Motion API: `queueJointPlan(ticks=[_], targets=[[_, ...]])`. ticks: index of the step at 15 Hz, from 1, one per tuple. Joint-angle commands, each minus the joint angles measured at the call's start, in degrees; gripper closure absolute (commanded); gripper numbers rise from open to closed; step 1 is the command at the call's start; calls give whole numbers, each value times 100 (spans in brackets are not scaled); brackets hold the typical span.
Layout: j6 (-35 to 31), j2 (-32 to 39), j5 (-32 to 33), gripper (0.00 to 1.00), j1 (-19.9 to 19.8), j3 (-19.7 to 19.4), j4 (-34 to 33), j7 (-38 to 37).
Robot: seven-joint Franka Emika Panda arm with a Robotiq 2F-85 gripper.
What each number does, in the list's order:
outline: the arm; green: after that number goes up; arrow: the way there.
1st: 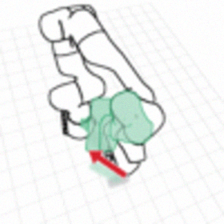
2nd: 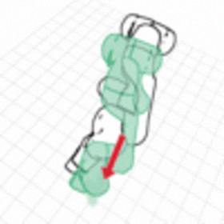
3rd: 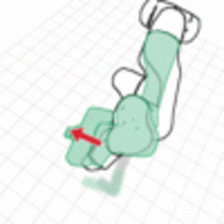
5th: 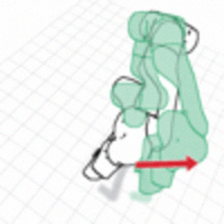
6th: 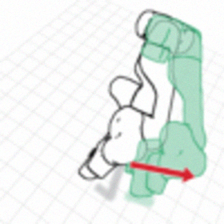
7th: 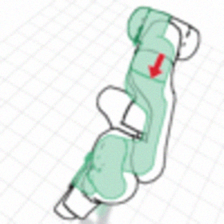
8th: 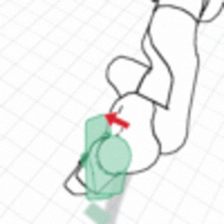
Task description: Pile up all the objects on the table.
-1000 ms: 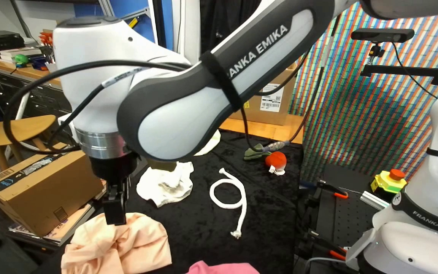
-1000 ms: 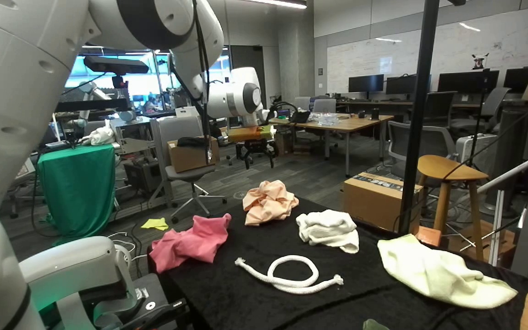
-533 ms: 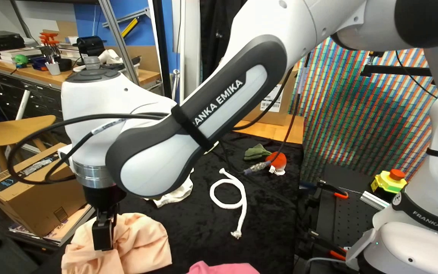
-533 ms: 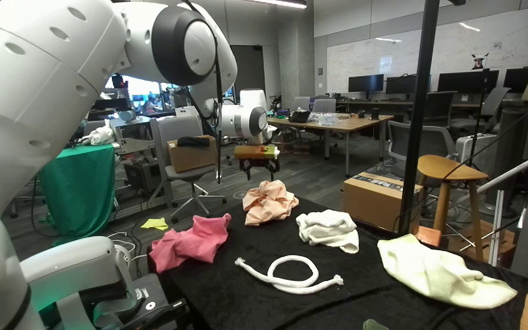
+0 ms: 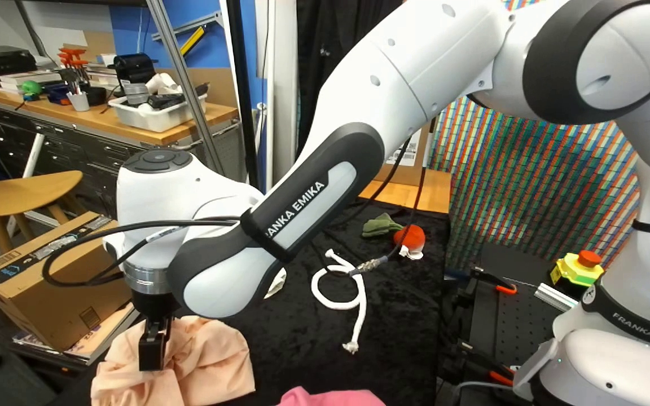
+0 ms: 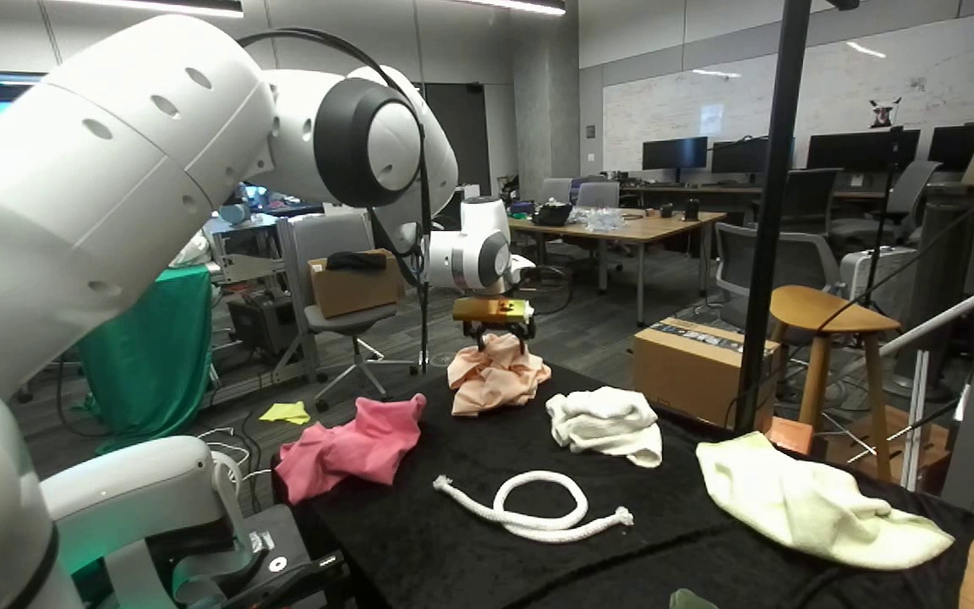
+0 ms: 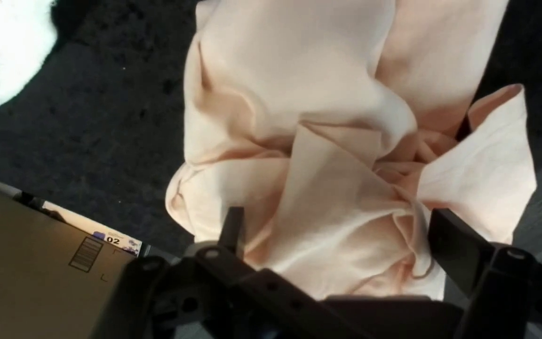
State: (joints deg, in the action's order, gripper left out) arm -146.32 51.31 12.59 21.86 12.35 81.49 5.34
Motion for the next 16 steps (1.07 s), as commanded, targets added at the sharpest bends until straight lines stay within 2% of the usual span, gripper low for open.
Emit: queueJointPlan(ticks=[1, 6, 10, 14, 15, 16], targets=[[-18, 349, -283, 0, -33, 20, -466, 36], [48, 547, -723, 0, -199, 256, -643, 166], [122, 623, -1157, 0, -381, 586, -593, 322], [153, 677, -1330, 0, -389, 679, -561, 392], [173, 679, -1334, 23, -377, 665, -560, 386], [219, 673, -1328, 26, -374, 653, -560, 386]])
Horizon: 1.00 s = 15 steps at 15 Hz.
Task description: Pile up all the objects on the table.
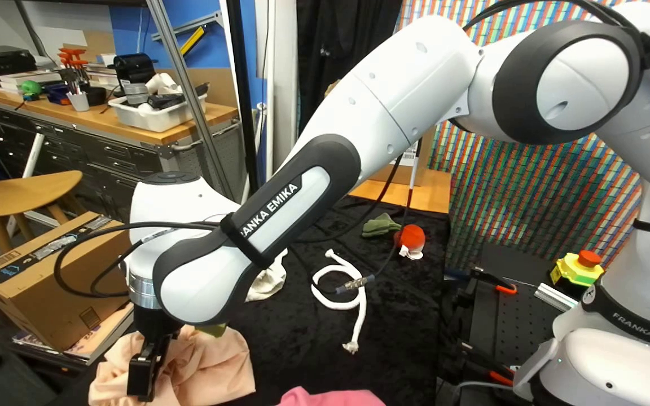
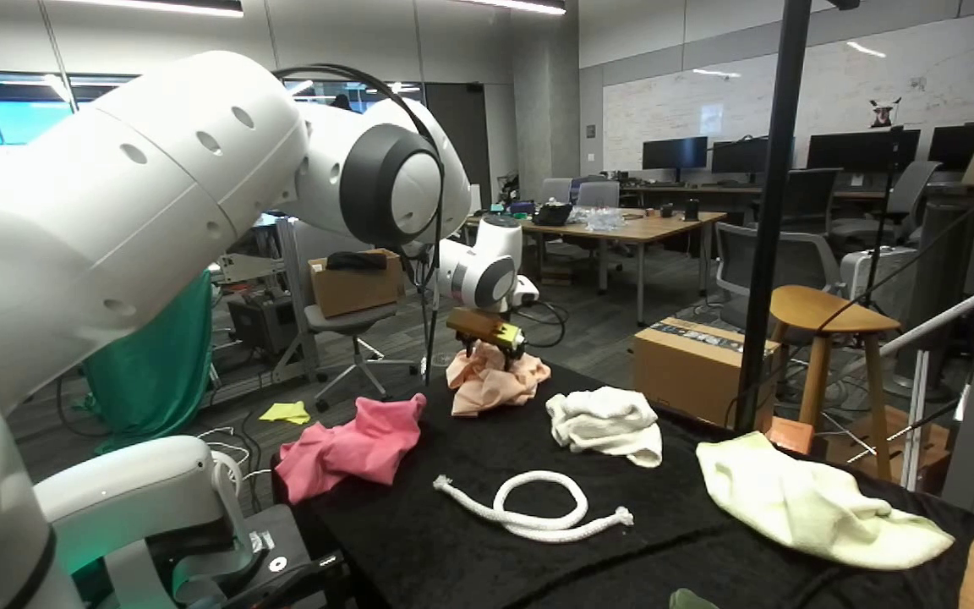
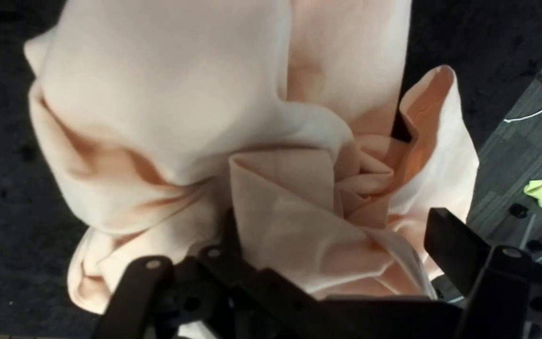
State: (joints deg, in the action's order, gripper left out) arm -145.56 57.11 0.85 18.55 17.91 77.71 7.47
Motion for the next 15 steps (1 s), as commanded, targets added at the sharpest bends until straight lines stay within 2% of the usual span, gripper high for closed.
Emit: queueJointPlan(ticks=[1, 9, 11, 15], targets=[[176, 72, -146, 34, -49, 92, -168, 186], [919, -422, 14, 95, -66, 22, 134, 539], [1143, -615, 134, 100, -7, -47, 214, 649], [1431, -1123, 373, 97, -62, -5, 548, 981]])
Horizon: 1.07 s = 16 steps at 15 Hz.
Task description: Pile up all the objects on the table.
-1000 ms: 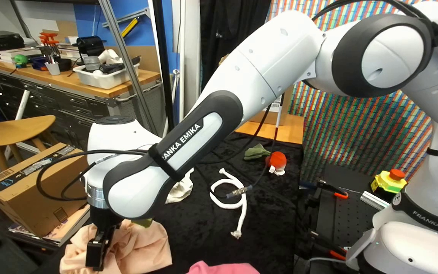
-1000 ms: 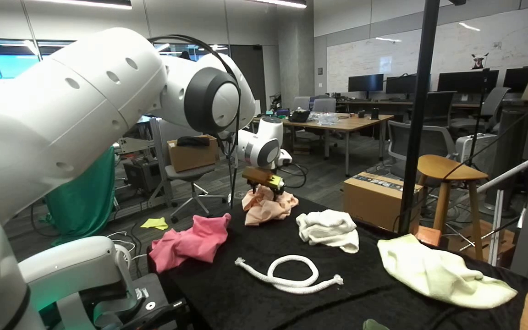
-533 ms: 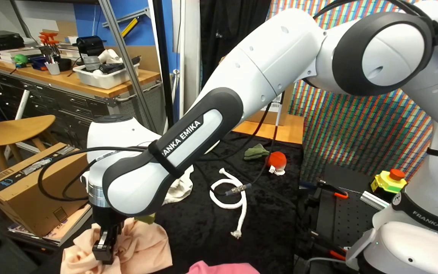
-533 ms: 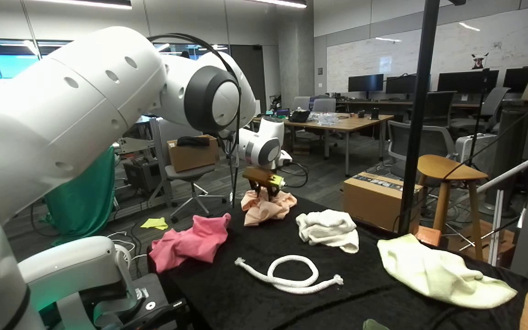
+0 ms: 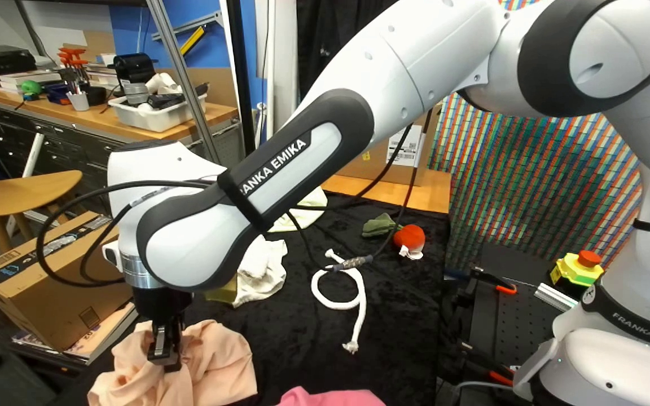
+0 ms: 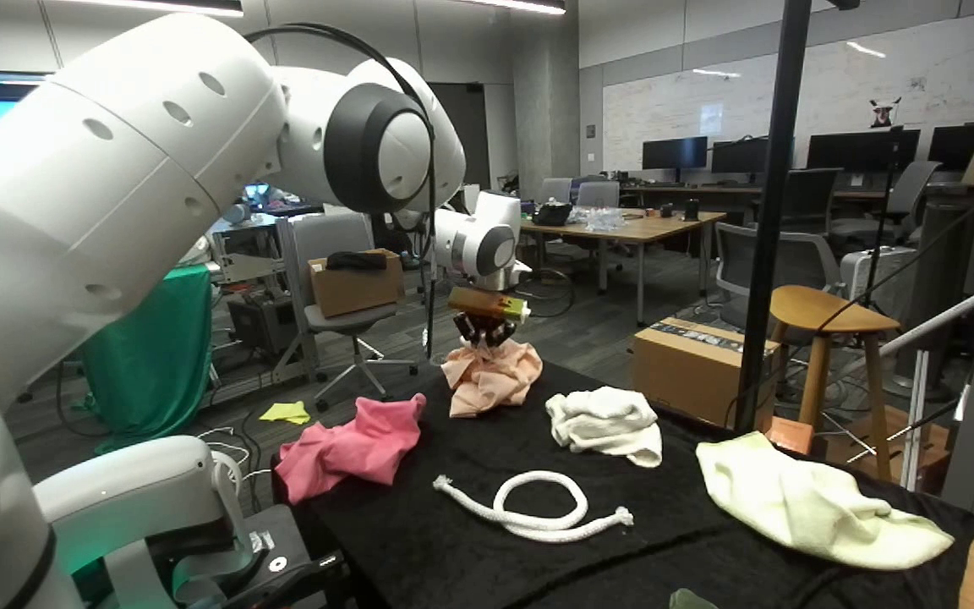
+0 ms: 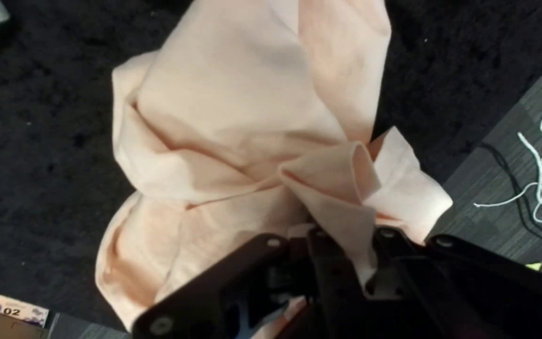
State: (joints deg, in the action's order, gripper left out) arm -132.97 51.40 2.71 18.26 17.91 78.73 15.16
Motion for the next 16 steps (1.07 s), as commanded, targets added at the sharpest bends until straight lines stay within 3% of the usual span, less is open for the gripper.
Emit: queueJointPlan(ticks=[1, 6, 16], targets=[[201, -729, 271, 97, -52, -11, 584, 266], [516, -1956, 448, 97, -226, -102, 1493, 489], [411, -4751, -61, 97, -1080, -344, 3437, 865]])
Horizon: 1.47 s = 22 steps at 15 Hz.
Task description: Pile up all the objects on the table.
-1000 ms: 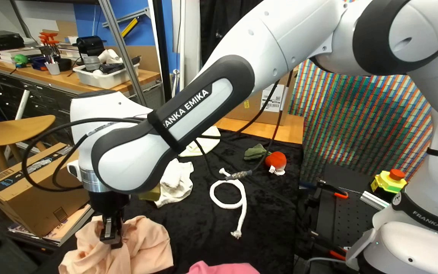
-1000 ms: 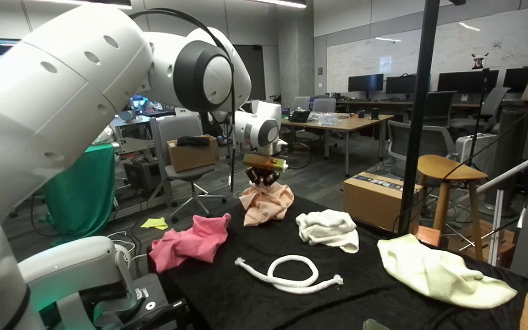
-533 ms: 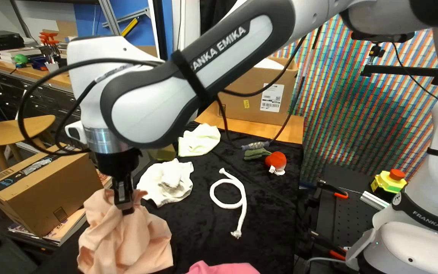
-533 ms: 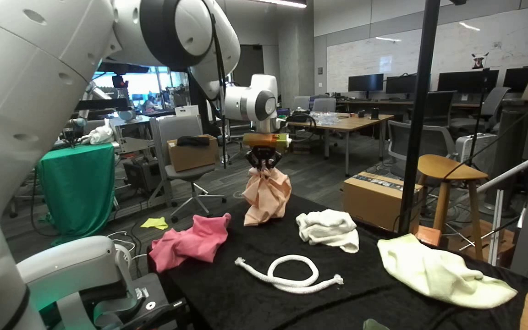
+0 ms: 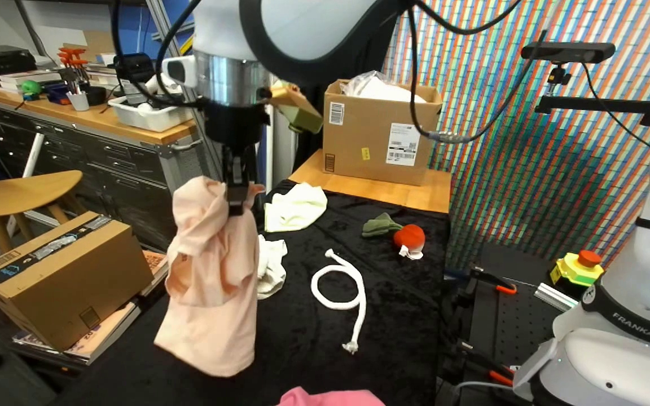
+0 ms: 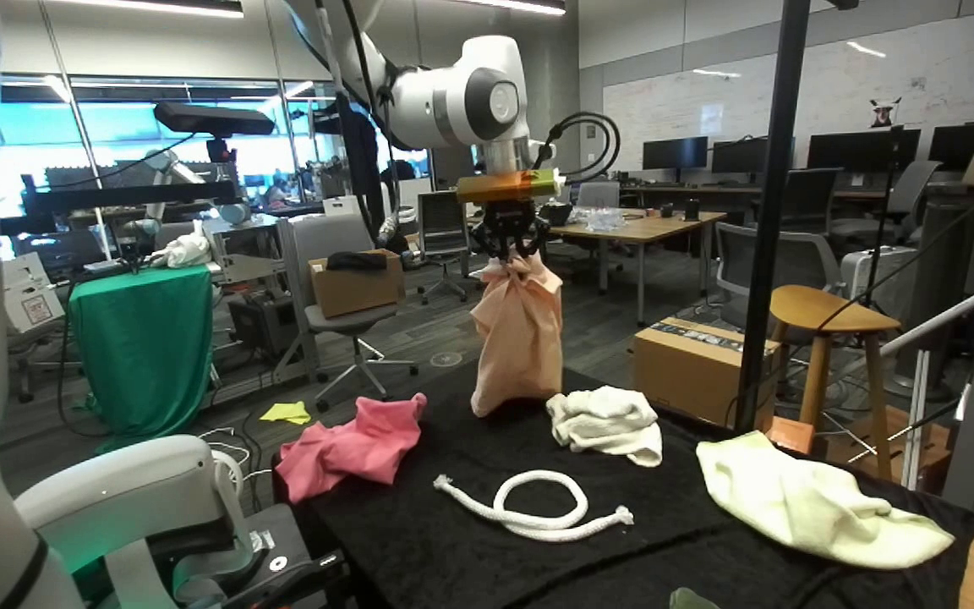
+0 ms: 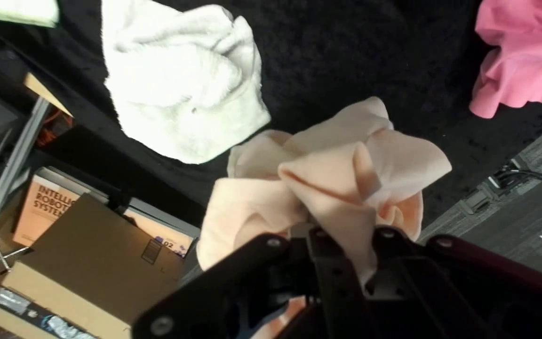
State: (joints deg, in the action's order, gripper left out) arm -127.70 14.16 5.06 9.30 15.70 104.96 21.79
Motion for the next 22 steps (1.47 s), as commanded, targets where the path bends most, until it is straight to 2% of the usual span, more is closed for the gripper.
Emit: queueJointPlan(ticks=[1, 6, 12, 17, 22], targets=[[-71, -1288, -405, 97, -230, -180, 949, 250], [373, -2309, -805, 97, -179, -552, 1379, 383], [608, -3091, -683, 97, -117, -804, 2158, 279], [450, -3291, -564, 97, -185, -1018, 2742, 119], [423, -3273, -539, 97, -218, -1208, 2994, 46]])
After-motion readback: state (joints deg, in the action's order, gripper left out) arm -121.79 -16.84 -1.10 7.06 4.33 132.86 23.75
